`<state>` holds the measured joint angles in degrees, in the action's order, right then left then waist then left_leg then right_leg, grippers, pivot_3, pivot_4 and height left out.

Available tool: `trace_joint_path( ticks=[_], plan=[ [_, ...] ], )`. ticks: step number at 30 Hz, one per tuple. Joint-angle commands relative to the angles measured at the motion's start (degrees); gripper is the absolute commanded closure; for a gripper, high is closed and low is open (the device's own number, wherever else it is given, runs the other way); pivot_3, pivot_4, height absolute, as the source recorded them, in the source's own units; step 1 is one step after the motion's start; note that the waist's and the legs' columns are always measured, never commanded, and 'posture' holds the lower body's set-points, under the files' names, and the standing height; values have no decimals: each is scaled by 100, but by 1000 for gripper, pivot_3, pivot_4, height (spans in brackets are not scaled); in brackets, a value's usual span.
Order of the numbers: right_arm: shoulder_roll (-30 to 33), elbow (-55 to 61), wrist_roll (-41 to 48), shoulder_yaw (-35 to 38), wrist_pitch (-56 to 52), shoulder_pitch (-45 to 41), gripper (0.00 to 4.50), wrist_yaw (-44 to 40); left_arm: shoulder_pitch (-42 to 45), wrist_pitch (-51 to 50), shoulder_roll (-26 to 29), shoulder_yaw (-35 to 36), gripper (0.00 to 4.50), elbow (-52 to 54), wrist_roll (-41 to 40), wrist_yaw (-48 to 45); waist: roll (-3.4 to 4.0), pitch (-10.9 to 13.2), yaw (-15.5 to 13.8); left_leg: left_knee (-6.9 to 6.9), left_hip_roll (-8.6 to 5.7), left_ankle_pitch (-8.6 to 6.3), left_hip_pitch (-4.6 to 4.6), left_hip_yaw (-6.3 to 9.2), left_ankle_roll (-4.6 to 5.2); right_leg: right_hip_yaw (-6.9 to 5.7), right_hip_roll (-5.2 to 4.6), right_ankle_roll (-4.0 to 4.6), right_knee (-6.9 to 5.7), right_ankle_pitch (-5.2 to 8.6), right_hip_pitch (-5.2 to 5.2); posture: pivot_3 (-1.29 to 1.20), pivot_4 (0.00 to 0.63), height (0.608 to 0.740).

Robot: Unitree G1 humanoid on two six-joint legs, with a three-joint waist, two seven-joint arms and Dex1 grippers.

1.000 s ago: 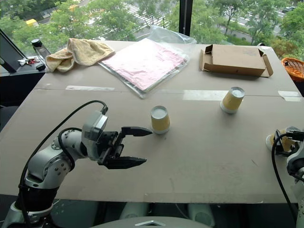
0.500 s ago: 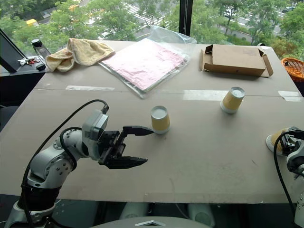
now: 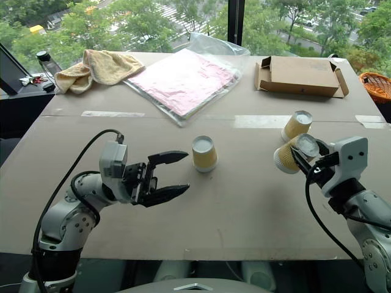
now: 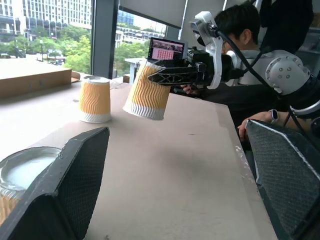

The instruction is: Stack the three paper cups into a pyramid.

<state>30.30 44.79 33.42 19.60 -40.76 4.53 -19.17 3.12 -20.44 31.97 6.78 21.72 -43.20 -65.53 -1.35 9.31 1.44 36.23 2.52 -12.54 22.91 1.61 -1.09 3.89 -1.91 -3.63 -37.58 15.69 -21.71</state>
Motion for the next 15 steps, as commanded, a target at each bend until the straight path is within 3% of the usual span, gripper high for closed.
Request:
trace_joint_path(
  ticks=[1, 7, 15],
  plan=[
    [225, 234, 105, -594, -355, -664, 2161, 30, -196, -21, 218, 603, 0, -148, -319, -33, -5, 3, 1, 0, 0, 0, 0, 2, 0, 0, 0, 0, 1, 0, 0, 0, 150, 740],
    [430, -136, -157, -1753, -446, -1561, 2161, -299, -542, -113, 627, 1170, 0, -519, -427, -291, -9, 10, 9, -11, 1, 0, 9, 8, 0, -10, 0, 13, 11, -6, -8, 0, 150, 740],
    [357, -943, -939, -2657, -31, -2058, 2161, -546, -890, -110, 681, 1367, 0, -307, -471, -313, -14, 11, -49, 3, -2, 0, 91, 13, 0, -17, -2, -5, 5, -20, -85, 0, 150, 740]
  ],
)
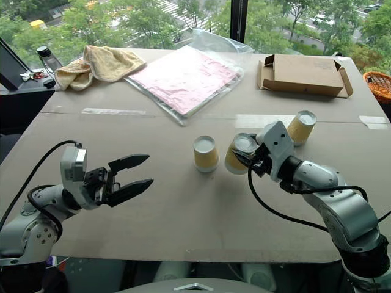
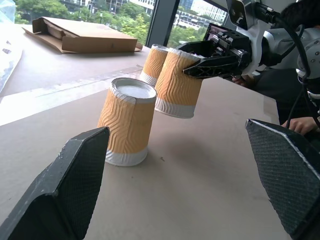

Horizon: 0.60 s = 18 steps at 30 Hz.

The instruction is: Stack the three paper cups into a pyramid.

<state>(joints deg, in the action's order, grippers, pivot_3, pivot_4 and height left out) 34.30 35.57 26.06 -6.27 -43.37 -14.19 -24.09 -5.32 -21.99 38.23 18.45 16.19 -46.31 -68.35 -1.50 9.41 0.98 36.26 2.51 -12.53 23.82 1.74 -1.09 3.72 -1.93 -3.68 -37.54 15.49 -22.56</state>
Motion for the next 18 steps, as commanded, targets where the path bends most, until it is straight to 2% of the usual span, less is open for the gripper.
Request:
trace_joint_path(
  ticks=[1, 18],
  plan=[
    [-87, -102, -260, -121, 253, -252, 2161, -61, -86, 49, 62, 220, 0, 272, -162, -33, 0, 0, -3, 0, 0, 0, 0, 1, 0, 0, 0, -1, -3, -1, -1, 0, 150, 740],
    [-358, -487, -1081, -662, 611, -404, 2161, -300, -221, 76, 184, 373, 0, 294, -158, -210, -1, -1, -1, 0, 1, 0, -2, 1, 0, -1, 3, -1, -12, 0, -5, 0, 150, 740]
  ],
)
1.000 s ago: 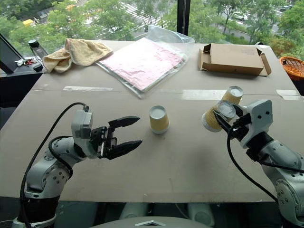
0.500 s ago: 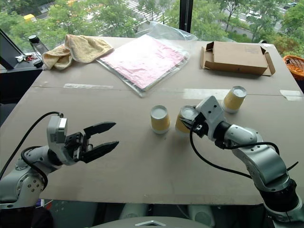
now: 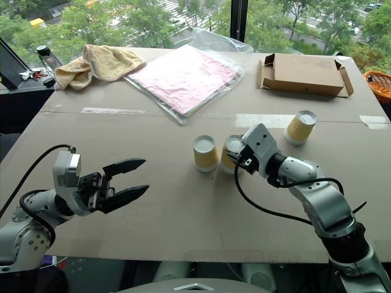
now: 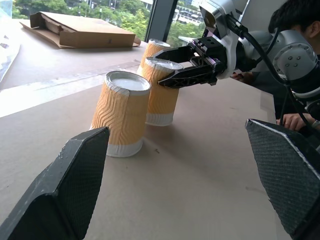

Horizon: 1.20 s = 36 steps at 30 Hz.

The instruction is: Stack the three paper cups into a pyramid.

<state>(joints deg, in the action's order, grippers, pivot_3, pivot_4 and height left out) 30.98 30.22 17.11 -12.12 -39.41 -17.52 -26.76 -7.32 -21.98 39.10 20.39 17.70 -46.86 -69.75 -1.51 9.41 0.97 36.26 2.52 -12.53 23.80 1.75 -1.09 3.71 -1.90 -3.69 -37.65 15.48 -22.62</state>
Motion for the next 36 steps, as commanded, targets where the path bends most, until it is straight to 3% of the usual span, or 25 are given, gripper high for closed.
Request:
trace_joint_path(
  ticks=[1, 7, 10, 12, 17, 24, 30, 36],
  plan=[
    [-38, 27, -237, -114, 241, -59, 2161, -42, -16, 75, 102, 182, 0, 129, -99, -79, 0, 0, 0, 0, 0, 0, 0, 0, 0, 0, 0, 0, -1, 0, 0, 0, 150, 740],
    [-144, -162, -437, -237, 406, 20, 2161, -123, 20, 75, 115, 163, 0, 90, -89, -102, 0, 0, 0, 0, 0, 0, -1, 0, 0, 0, 0, 0, -3, 0, 0, 0, 150, 740],
    [-165, -229, -477, -207, 510, 62, 1041, -180, 51, 60, 126, 134, 0, 73, -88, -117, -4, -3, 0, 0, 0, 0, -2, 0, 0, 0, 0, 0, -3, 0, 0, 0, 150, 740],
    [-160, -173, -485, -148, 526, 97, 51, -218, 61, 55, 138, 138, 0, 60, -94, -133, -4, -2, -3, 1, 0, 0, -2, 0, 0, 0, 0, 0, -4, 0, 0, 0, 150, 740],
    [-63, 389, -142, 374, 364, 217, 15, -358, 116, 40, 154, 99, 0, 27, -114, -194, -3, -2, -8, 1, 0, 0, 0, 1, 0, 0, 0, -1, -4, -1, 0, 0, 150, 740],
    [-190, 825, 1353, 2010, -144, 127, 15, -338, 203, 66, 125, 22, 0, 106, -115, -275, -4, -3, -6, 1, 0, 0, -3, 2, 0, -1, 1, -2, -7, -1, 2, 0, 150, 740],
    [301, -820, 82, 2197, 164, -421, 15, 576, 281, 61, 79, -122, 0, 410, -145, -257, -7, -5, -4, 10, -1, 1, -6, -6, 0, 4, 0, 1, -8, -2, 5, 0, 150, 740],
    [221, -2284, -452, 2162, 561, -917, 15, 908, 325, 32, 87, -159, 0, 574, -182, -200, -6, -4, 14, 4, -2, 1, -3, -6, 1, 7, 2, -1, -11, -3, -1, 0, 150, 740]
  ],
)
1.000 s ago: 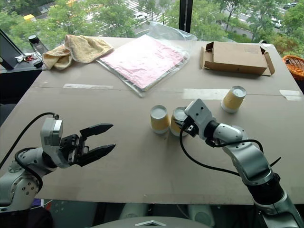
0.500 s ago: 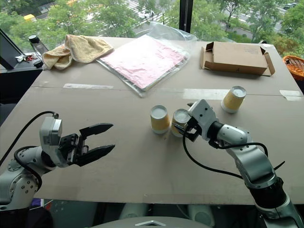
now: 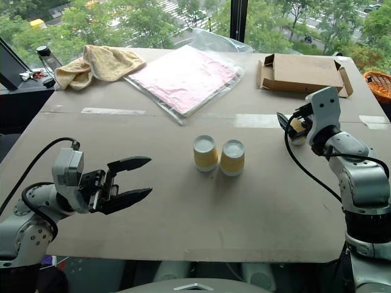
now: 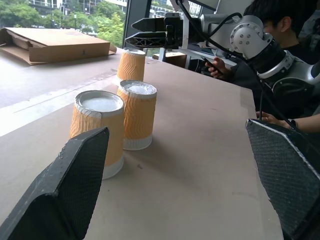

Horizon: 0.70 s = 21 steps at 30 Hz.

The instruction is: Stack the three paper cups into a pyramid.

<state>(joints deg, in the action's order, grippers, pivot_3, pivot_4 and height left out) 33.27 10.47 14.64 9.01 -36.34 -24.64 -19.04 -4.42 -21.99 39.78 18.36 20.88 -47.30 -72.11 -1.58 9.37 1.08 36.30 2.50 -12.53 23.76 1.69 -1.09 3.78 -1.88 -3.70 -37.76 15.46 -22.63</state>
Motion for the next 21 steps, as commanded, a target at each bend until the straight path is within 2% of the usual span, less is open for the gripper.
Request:
trace_joint_path(
  ticks=[1, 11, 12, 13, 16, 17, 21],
  plan=[
    [-29, -493, -261, 40, 296, -257, 15, 163, 33, 26, 21, 46, 0, 277, -150, 54, 0, 0, 8, 0, 0, 0, 0, 0, 0, 0, 0, 0, 0, 0, 0, 0, 150, 740],
    [-365, -1488, -250, 334, 400, -444, 15, 281, -89, 53, 2, 52, 0, 426, -180, 162, 2, 1, 8, -1, 0, 0, 0, -1, 0, 0, -1, 0, -5, 0, 0, 0, 150, 740],
    [-379, -1511, -225, 351, 411, -449, 551, 261, -86, 53, 0, 49, 0, 425, -179, 165, 3, 2, 7, -1, 0, 0, -1, -1, 0, 0, -1, 0, -6, 0, 0, 0, 150, 740],
    [-385, -1520, -208, 361, 416, -451, 817, 251, -83, 54, -2, 45, 0, 423, -176, 167, 3, 2, 7, 0, 0, 0, -1, -1, 0, 0, -1, 0, -6, -1, 0, 0, 150, 740],
    [-365, -1363, -129, 365, 457, -402, 2142, 131, -83, 69, -9, 38, 0, 395, -160, 158, 3, 2, 8, 0, 0, 0, -1, -1, 0, 0, -1, -1, -7, -1, 0, 0, 150, 740],
    [-354, -1262, -77, 375, 439, -378, 2321, 69, -82, 75, -12, 37, 0, 379, -153, 155, 3, 2, 8, 0, 0, 0, -1, -1, 0, 0, -1, -1, -7, 0, 0, 0, 150, 740],
    [-194, -442, 390, 309, 333, -245, 2321, -612, -94, 13, -68, 116, 0, 261, -199, 288, 14, 8, 5, 0, 0, 0, 0, -1, 0, 0, 0, -1, -6, 0, 0, 0, 150, 740]
  ],
)
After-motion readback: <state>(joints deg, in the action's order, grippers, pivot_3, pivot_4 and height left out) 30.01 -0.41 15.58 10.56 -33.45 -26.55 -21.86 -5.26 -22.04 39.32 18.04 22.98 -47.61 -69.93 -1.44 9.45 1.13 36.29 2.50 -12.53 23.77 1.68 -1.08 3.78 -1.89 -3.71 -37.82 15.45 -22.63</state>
